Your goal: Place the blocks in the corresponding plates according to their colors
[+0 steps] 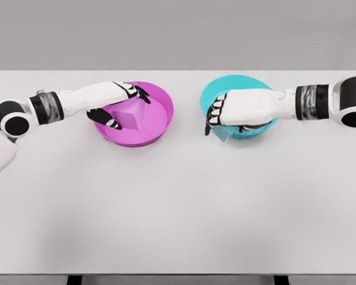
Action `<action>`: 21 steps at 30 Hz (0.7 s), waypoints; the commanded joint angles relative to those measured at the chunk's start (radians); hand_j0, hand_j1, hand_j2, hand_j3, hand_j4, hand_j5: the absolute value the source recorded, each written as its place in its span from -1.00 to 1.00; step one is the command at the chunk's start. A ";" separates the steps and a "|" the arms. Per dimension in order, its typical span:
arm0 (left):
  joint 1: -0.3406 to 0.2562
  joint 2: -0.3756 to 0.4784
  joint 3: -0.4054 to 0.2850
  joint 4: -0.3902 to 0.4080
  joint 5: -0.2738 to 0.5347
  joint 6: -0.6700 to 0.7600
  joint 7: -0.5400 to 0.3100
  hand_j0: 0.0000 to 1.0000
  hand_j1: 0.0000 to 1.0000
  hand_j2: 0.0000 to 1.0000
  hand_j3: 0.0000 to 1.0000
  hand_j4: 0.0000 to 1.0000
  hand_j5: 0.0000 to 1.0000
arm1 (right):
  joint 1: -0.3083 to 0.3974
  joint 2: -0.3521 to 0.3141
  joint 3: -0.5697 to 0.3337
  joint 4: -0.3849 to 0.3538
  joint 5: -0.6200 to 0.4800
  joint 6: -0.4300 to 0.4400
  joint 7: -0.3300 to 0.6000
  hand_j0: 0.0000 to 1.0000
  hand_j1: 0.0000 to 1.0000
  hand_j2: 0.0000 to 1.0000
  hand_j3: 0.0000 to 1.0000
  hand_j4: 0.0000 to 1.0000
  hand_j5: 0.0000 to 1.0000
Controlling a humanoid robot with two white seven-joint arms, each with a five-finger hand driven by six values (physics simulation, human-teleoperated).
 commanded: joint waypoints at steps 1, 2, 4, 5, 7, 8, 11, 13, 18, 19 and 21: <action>0.000 -0.007 0.002 0.009 0.007 0.003 0.003 1.00 1.00 1.00 1.00 1.00 1.00 | 0.000 0.024 -0.003 0.054 -0.005 0.001 0.000 0.39 0.39 0.39 0.39 0.39 0.39; -0.002 -0.005 0.002 0.008 0.007 0.003 0.003 1.00 1.00 1.00 1.00 1.00 1.00 | -0.005 0.036 -0.003 0.080 -0.005 0.001 0.000 0.39 0.39 0.39 0.39 0.39 0.39; -0.005 -0.005 0.002 0.006 0.007 0.003 0.003 1.00 1.00 1.00 1.00 1.00 1.00 | -0.015 0.039 -0.004 0.094 -0.005 0.001 0.000 0.39 0.39 0.39 0.39 0.39 0.39; -0.008 -0.004 0.000 0.005 0.007 0.003 0.003 1.00 1.00 1.00 1.00 1.00 1.00 | -0.017 0.039 -0.009 0.096 -0.005 0.001 0.000 0.39 0.39 0.39 0.39 0.39 0.39; -0.014 0.003 0.002 0.000 0.007 0.003 0.001 1.00 1.00 1.00 1.00 1.00 1.00 | -0.017 0.039 -0.030 0.112 -0.005 0.001 0.000 0.39 0.39 0.39 0.39 0.39 0.39; -0.021 0.009 0.000 -0.009 0.013 0.003 0.001 1.00 1.00 1.00 1.00 1.00 1.00 | -0.017 0.051 -0.032 0.132 -0.005 0.001 0.000 0.39 0.39 0.39 0.39 0.39 0.39; -0.028 0.070 0.002 -0.038 0.024 0.003 0.004 1.00 1.00 1.00 1.00 1.00 1.00 | -0.017 0.080 -0.043 0.198 -0.005 0.001 0.000 0.39 0.39 0.39 0.39 0.39 0.39; -0.018 0.202 0.032 -0.040 0.137 0.003 0.006 1.00 1.00 1.00 1.00 1.00 1.00 | -0.018 0.114 -0.043 0.257 -0.004 0.001 0.001 0.39 0.39 0.39 0.39 0.39 0.39; 0.060 0.308 0.075 -0.028 0.214 0.003 0.006 1.00 1.00 1.00 1.00 1.00 1.00 | -0.018 0.149 -0.043 0.339 -0.001 0.001 0.001 0.39 0.39 0.39 0.39 0.39 0.39; 0.066 0.308 0.077 -0.026 0.216 0.003 0.006 1.00 1.00 1.00 1.00 1.00 1.00 | -0.018 0.154 -0.043 0.355 -0.001 0.001 0.001 0.39 0.39 0.39 0.39 0.39 0.39; 0.075 0.308 0.075 -0.026 0.216 0.003 0.006 1.00 1.00 1.00 1.00 1.00 1.00 | -0.023 0.160 -0.043 0.378 0.002 0.001 0.001 0.39 0.39 0.39 0.39 0.39 0.39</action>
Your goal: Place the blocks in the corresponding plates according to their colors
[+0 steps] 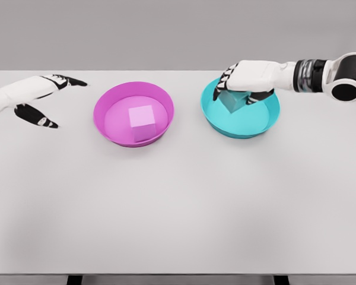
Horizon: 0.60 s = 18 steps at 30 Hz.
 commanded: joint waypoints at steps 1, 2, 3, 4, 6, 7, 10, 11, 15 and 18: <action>0.000 0.015 0.009 0.002 0.017 0.002 0.001 1.00 1.00 1.00 1.00 1.00 1.00 | 0.000 0.011 -0.002 0.041 -0.001 0.001 0.000 0.39 0.39 0.39 0.39 0.39 0.39; 0.002 0.016 0.009 0.010 0.019 0.002 0.001 1.00 1.00 1.00 1.00 1.00 1.00 | 0.000 0.015 -0.002 0.060 0.002 0.001 0.000 0.40 0.40 0.40 0.40 0.40 0.40; 0.002 0.016 0.011 0.014 0.017 0.002 0.001 1.00 1.00 1.00 1.00 1.00 1.00 | 0.000 0.037 -0.002 0.092 0.005 0.001 0.001 0.40 0.40 0.40 0.40 0.40 0.40; 0.002 0.016 0.011 0.014 0.017 0.002 -0.001 1.00 1.00 1.00 1.00 1.00 1.00 | 0.000 0.047 -0.002 0.110 0.008 0.001 0.001 0.41 0.41 0.41 0.41 0.41 0.41; 0.002 0.016 0.009 0.022 0.017 0.002 -0.004 1.00 1.00 1.00 1.00 1.00 1.00 | 0.003 0.057 0.000 0.115 0.009 0.001 0.003 0.42 0.42 0.42 0.42 0.42 0.42; 0.002 0.015 0.008 0.022 0.017 0.002 -0.004 1.00 1.00 1.00 1.00 1.00 1.00 | 0.005 0.060 0.000 0.121 0.011 0.001 0.004 0.44 0.44 0.44 0.44 0.44 0.44; 0.002 0.015 0.008 0.022 0.016 0.002 -0.004 1.00 1.00 1.00 1.00 1.00 1.00 | 0.006 0.064 -0.002 0.129 0.017 0.001 0.003 0.93 0.93 0.93 0.93 0.93 0.93; 0.002 0.015 0.006 0.022 0.016 0.002 -0.004 1.00 1.00 1.00 1.00 1.00 1.00 | 0.008 0.063 -0.002 0.129 0.019 0.001 0.003 1.00 1.00 1.00 1.00 1.00 1.00; 0.002 0.010 0.006 0.022 0.016 0.002 -0.004 1.00 1.00 1.00 1.00 1.00 1.00 | 0.009 0.058 -0.002 0.127 0.017 0.001 0.003 1.00 1.00 1.00 1.00 1.00 1.00; 0.002 0.010 0.006 0.022 0.016 0.002 -0.004 1.00 1.00 1.00 1.00 1.00 1.00 | 0.009 0.057 -0.002 0.126 0.016 0.001 0.003 1.00 1.00 1.00 1.00 1.00 1.00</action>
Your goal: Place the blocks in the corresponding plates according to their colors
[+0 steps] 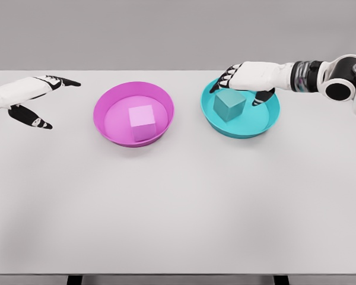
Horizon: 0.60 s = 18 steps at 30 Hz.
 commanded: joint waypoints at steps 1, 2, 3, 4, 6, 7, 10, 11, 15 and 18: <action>0.000 0.000 0.000 0.000 0.006 0.002 -0.001 1.00 1.00 1.00 1.00 1.00 1.00 | 0.000 -0.004 -0.002 -0.003 -0.007 0.001 0.000 1.00 1.00 1.00 1.00 1.00 1.00; 0.002 -0.002 0.000 0.000 0.007 0.002 -0.001 1.00 1.00 1.00 1.00 1.00 1.00 | -0.002 -0.013 -0.003 -0.006 -0.012 0.001 -0.002 1.00 1.00 1.00 1.00 1.00 1.00; 0.002 -0.002 0.000 0.000 0.007 0.002 0.001 1.00 1.00 1.00 1.00 1.00 1.00 | -0.002 -0.041 -0.008 -0.018 -0.018 0.001 -0.008 1.00 1.00 1.00 1.00 1.00 1.00; 0.002 -0.002 0.000 0.000 0.007 0.002 0.001 1.00 1.00 1.00 1.00 1.00 1.00 | 0.002 -0.070 -0.034 -0.039 -0.019 0.001 -0.011 1.00 1.00 1.00 1.00 1.00 1.00; 0.002 -0.002 0.000 0.000 0.006 0.002 0.001 1.00 1.00 1.00 1.00 1.00 1.00 | 0.038 -0.164 -0.124 -0.105 -0.022 0.001 -0.019 1.00 1.00 1.00 1.00 1.00 1.00; 0.002 -0.002 0.000 0.000 0.006 0.002 -0.001 1.00 1.00 1.00 1.00 1.00 1.00 | 0.075 -0.197 -0.169 -0.133 -0.024 0.001 -0.019 1.00 1.00 1.00 1.00 1.00 1.00; 0.002 -0.005 0.000 0.000 0.004 0.002 0.001 1.00 1.00 1.00 1.00 1.00 1.00 | 0.163 -0.305 -0.191 -0.256 -0.039 0.001 -0.019 1.00 1.00 1.00 1.00 1.00 1.00; 0.002 -0.005 0.000 0.000 0.004 0.002 0.001 1.00 1.00 1.00 1.00 1.00 1.00 | 0.187 -0.349 -0.192 -0.294 -0.041 0.001 -0.019 1.00 1.00 1.00 1.00 1.00 1.00; 0.002 -0.006 0.000 0.001 0.004 0.002 0.001 1.00 1.00 1.00 1.00 1.00 1.00 | 0.219 -0.458 -0.195 -0.354 -0.041 0.001 -0.100 1.00 1.00 1.00 1.00 1.00 1.00; 0.002 -0.006 0.000 0.001 0.004 0.002 0.001 1.00 1.00 1.00 1.00 1.00 1.00 | 0.282 -0.481 -0.195 -0.362 -0.038 0.001 -0.099 1.00 1.00 1.00 1.00 1.00 1.00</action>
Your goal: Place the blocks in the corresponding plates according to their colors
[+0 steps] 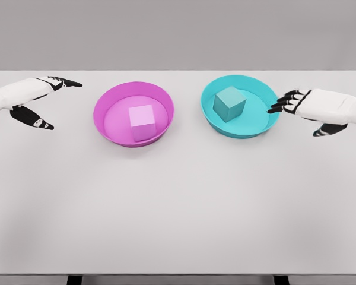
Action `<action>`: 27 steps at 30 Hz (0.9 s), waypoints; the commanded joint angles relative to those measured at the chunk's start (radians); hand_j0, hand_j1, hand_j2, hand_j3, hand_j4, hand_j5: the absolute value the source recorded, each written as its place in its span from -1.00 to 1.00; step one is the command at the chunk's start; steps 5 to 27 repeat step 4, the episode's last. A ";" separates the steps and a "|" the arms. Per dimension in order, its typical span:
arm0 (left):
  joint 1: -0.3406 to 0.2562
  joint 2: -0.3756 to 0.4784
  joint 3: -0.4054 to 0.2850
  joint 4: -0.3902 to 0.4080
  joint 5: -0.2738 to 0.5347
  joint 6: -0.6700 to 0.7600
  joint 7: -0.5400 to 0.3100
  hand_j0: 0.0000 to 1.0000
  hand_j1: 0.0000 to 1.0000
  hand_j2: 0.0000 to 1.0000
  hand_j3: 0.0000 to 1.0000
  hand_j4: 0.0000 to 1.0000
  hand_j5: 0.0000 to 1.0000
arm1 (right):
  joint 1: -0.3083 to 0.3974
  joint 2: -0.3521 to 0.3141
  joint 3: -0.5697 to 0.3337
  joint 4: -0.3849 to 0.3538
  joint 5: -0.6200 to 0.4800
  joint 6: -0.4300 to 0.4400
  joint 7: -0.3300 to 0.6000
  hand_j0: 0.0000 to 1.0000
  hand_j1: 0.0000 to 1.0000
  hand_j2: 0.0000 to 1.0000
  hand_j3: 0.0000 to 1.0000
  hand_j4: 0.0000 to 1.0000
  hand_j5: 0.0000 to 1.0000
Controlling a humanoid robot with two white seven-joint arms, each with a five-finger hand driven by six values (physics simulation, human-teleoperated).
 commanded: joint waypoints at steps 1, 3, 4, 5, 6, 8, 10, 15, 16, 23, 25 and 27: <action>0.000 -0.001 0.001 0.000 0.007 0.002 0.001 1.00 1.00 1.00 1.00 1.00 1.00 | 0.000 -0.043 -0.005 -0.018 -0.007 0.001 -0.012 1.00 1.00 1.00 1.00 1.00 1.00; 0.003 -0.001 0.001 0.005 0.007 0.002 0.001 1.00 1.00 1.00 1.00 1.00 1.00 | 0.000 -0.046 -0.005 -0.018 -0.007 0.001 -0.013 1.00 1.00 1.00 1.00 1.00 1.00; 0.003 -0.001 0.001 0.006 0.007 0.002 -0.001 1.00 1.00 1.00 1.00 1.00 1.00 | 0.000 -0.046 -0.005 -0.018 -0.007 0.001 -0.013 1.00 1.00 1.00 1.00 1.00 1.00; 0.003 -0.001 0.001 0.006 0.007 0.002 -0.001 1.00 1.00 1.00 1.00 1.00 1.00 | 0.000 -0.046 -0.005 -0.018 -0.007 0.001 -0.013 1.00 1.00 1.00 1.00 1.00 1.00; 0.003 -0.001 0.001 0.006 0.007 0.002 -0.001 1.00 1.00 1.00 1.00 1.00 1.00 | 0.000 -0.046 -0.005 -0.018 -0.007 0.001 -0.013 1.00 1.00 1.00 1.00 1.00 1.00; 0.003 -0.001 0.001 0.006 0.007 0.002 -0.001 1.00 1.00 1.00 1.00 1.00 1.00 | 0.000 -0.046 -0.005 -0.018 -0.007 0.001 -0.013 1.00 1.00 1.00 1.00 1.00 1.00; 0.003 -0.001 0.001 0.006 0.007 0.002 -0.001 1.00 1.00 1.00 1.00 1.00 1.00 | 0.000 -0.046 -0.005 -0.018 -0.007 0.001 -0.013 1.00 1.00 1.00 1.00 1.00 1.00; 0.003 -0.001 0.001 0.006 0.007 0.002 -0.001 1.00 1.00 1.00 1.00 1.00 1.00 | 0.000 -0.046 -0.005 -0.018 -0.007 0.001 -0.013 1.00 1.00 1.00 1.00 1.00 1.00; 0.003 -0.001 0.001 0.006 0.007 0.002 -0.001 1.00 1.00 1.00 1.00 1.00 1.00 | 0.000 -0.046 -0.005 -0.018 -0.007 0.001 -0.013 1.00 1.00 1.00 1.00 1.00 1.00; 0.003 -0.001 0.001 0.006 0.007 0.002 -0.001 1.00 1.00 1.00 1.00 1.00 1.00 | 0.000 -0.046 -0.005 -0.018 -0.007 0.001 -0.013 1.00 1.00 1.00 1.00 1.00 1.00; 0.003 -0.001 0.001 0.006 0.007 0.002 -0.001 1.00 1.00 1.00 1.00 1.00 1.00 | 0.000 -0.046 -0.005 -0.018 -0.007 0.001 -0.013 1.00 1.00 1.00 1.00 1.00 1.00; 0.003 -0.001 0.001 0.006 0.007 0.002 -0.001 1.00 1.00 1.00 1.00 1.00 1.00 | 0.000 -0.046 -0.005 -0.018 -0.007 0.001 -0.013 1.00 1.00 1.00 1.00 1.00 1.00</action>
